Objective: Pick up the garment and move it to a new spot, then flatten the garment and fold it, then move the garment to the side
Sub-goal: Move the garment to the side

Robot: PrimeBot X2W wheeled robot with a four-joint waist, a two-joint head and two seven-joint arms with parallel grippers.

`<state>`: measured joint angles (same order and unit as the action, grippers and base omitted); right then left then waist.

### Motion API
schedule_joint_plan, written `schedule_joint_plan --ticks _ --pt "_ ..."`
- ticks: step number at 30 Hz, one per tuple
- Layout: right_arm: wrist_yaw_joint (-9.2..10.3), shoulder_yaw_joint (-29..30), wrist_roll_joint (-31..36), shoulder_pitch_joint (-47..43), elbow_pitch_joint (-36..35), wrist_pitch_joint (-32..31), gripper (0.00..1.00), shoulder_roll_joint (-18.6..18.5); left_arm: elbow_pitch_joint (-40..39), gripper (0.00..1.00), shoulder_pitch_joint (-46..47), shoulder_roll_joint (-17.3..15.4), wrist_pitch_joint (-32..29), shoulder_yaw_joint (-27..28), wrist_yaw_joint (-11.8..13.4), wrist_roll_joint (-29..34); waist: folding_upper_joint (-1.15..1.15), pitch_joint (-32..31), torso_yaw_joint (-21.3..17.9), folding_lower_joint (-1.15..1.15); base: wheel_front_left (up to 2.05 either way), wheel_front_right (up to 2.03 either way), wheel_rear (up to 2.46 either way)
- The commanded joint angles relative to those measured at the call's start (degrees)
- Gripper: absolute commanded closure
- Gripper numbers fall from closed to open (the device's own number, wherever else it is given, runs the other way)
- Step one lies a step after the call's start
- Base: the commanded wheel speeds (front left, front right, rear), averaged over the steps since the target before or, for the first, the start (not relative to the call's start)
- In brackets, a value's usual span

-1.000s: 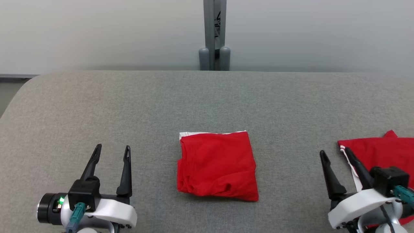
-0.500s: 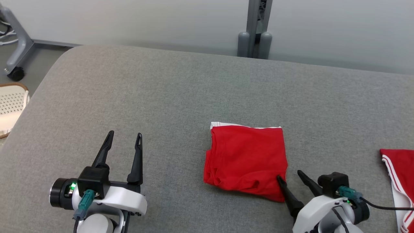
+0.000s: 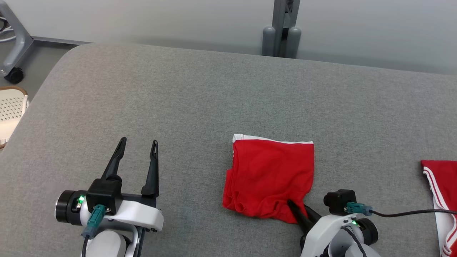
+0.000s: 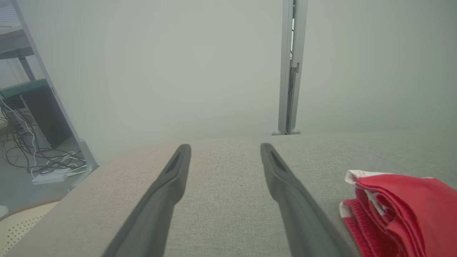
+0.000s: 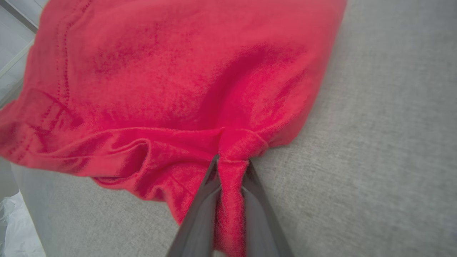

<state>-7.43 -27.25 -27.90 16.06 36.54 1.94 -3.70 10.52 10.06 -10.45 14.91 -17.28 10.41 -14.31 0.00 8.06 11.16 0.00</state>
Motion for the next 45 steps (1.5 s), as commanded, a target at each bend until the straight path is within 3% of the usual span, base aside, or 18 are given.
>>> schedule_joint_plan --ticks 1,8,15,24,31,40,41,42,43,45 --pt "-0.09 -0.55 0.02 -0.65 0.98 0.16 1.00 -0.13 0.02 0.00 1.09 -0.23 0.17 0.45 -0.25 0.16 0.00 0.18 -0.59 0.00 0.00 0.00 0.00" --pt "0.11 -0.60 2.16 -1.26 -1.86 1.66 1.00 -4.55 -0.46 0.00 0.28 -0.71 0.17 1.55 -0.46 0.84 0.00 1.48 -6.05 0.00 0.00 0.00 0.00" --pt "0.12 2.17 6.73 -2.93 -8.36 0.43 1.00 -10.87 -1.93 0.00 0.94 -1.54 0.18 2.22 -0.52 1.62 0.00 3.55 -14.32 0.00 0.00 0.00 0.00" --pt "-0.05 4.08 13.61 2.28 -18.68 -3.28 1.00 -21.85 -3.57 0.00 3.79 -3.57 -0.57 2.10 -0.85 2.72 0.00 7.47 -23.72 0.00 0.00 0.00 0.00" --pt "-0.04 8.68 13.67 8.82 -16.59 -4.25 1.00 -28.85 -4.12 0.00 6.22 -4.22 -1.58 0.65 -1.57 3.61 0.00 10.06 -26.08 0.00 0.00 0.00 0.00" --pt "-0.05 14.14 12.35 10.01 -7.76 -3.14 1.00 -28.13 -3.84 0.00 7.88 -4.42 -1.69 -0.30 -1.42 4.17 0.00 11.91 -25.70 0.00 0.00 0.00 0.00" --pt "-0.05 14.75 12.07 10.26 -6.81 -2.59 0.79 -27.63 -3.82 0.00 7.94 -4.48 -1.67 -0.24 -1.34 4.09 0.00 12.06 -25.75 0.00 0.00 0.00 0.00" --pt "-0.05 15.12 12.20 10.43 -5.90 -2.25 0.31 -27.39 -3.76 0.00 7.95 -4.54 -1.65 -0.17 -1.24 3.99 0.00 12.18 -25.81 0.00 0.00 0.00 0.00" --pt "-0.05 15.34 12.13 10.60 -5.15 -1.46 0.00 -26.91 -3.70 0.00 7.98 -4.52 -1.64 -0.18 -1.19 3.89 0.00 12.24 -25.83 0.00 0.00 0.00 0.00" --pt "-0.05 16.34 12.40 10.56 -3.56 -0.68 0.00 -26.26 -3.60 0.00 7.97 -4.52 -1.59 -0.23 -1.15 3.81 0.00 12.13 -25.82 0.00 0.00 0.00 0.00"
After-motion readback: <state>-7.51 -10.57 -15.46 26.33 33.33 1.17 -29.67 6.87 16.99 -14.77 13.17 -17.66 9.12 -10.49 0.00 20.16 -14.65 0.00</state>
